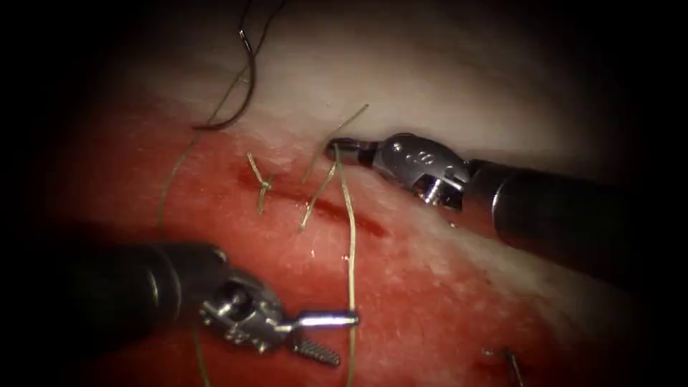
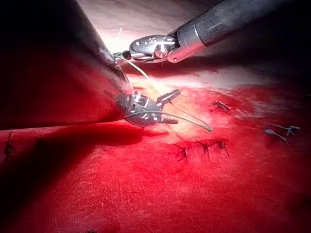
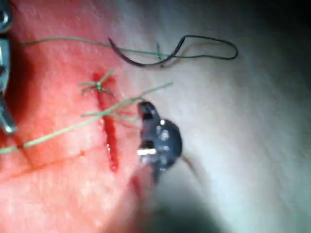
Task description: Wound Closure
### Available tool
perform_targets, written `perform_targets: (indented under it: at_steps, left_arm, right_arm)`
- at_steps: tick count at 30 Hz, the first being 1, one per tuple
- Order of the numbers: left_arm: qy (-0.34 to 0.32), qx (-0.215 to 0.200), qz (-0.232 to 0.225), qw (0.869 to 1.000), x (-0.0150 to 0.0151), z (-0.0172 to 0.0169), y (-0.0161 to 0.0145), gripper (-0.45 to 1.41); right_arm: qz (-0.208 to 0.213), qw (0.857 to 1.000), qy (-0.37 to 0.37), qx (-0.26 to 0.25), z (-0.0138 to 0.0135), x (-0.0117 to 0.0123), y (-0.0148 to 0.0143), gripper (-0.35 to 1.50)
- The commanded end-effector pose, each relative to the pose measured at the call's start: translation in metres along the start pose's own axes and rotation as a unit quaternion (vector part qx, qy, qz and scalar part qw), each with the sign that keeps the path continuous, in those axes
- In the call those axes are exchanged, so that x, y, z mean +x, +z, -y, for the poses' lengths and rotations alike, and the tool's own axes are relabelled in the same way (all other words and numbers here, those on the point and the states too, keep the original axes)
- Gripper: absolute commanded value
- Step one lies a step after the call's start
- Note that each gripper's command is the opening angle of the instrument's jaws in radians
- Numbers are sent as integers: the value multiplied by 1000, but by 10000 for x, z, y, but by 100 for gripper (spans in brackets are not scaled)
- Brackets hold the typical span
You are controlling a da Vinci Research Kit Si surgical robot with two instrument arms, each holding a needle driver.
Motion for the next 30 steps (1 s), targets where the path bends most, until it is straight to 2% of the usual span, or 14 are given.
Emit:
perform_targets:
  at_steps: [1,2,6,15,17,19,20,21,26,29,30]
  left_arm:
    - [1,-4,-6,1000,-4,-5,9,47]
    - [5,-7,-20,1000,3,-9,14,54]
    - [11,-10,-34,999,21,-8,25,54]
    - [20,-20,-45,999,28,-20,44,46]
    - [20,-20,-46,999,28,-20,44,39]
    - [21,-20,-45,999,29,-19,45,-35]
    - [21,-20,-45,999,29,-19,45,-35]
    - [18,-28,-43,999,29,-21,43,-45]
    - [21,-22,-8,1000,31,-21,31,-45]
    - [15,-17,-4,1000,32,-17,23,-45]
    - [-10,-6,-1,1000,33,-9,9,-45]
  right_arm:
    - [-1,1000,-1,0,-4,1,11,-35]
    - [-1,1000,-1,-2,-6,0,12,-35]
    - [-1,1000,-2,-1,-7,-2,13,-35]
    - [-2,1000,-1,3,-3,0,13,-35]
    - [-3,1000,-1,4,-3,0,13,-35]
    - [-3,1000,-1,4,-2,0,13,-35]
    - [-3,1000,-1,4,-2,0,13,-35]
    - [-3,1000,-1,5,-1,0,13,-35]
    - [-3,1000,-1,6,1,0,10,-35]
    - [-3,1000,-1,7,1,0,9,-35]
    - [-3,1000,-1,8,2,0,8,-35]
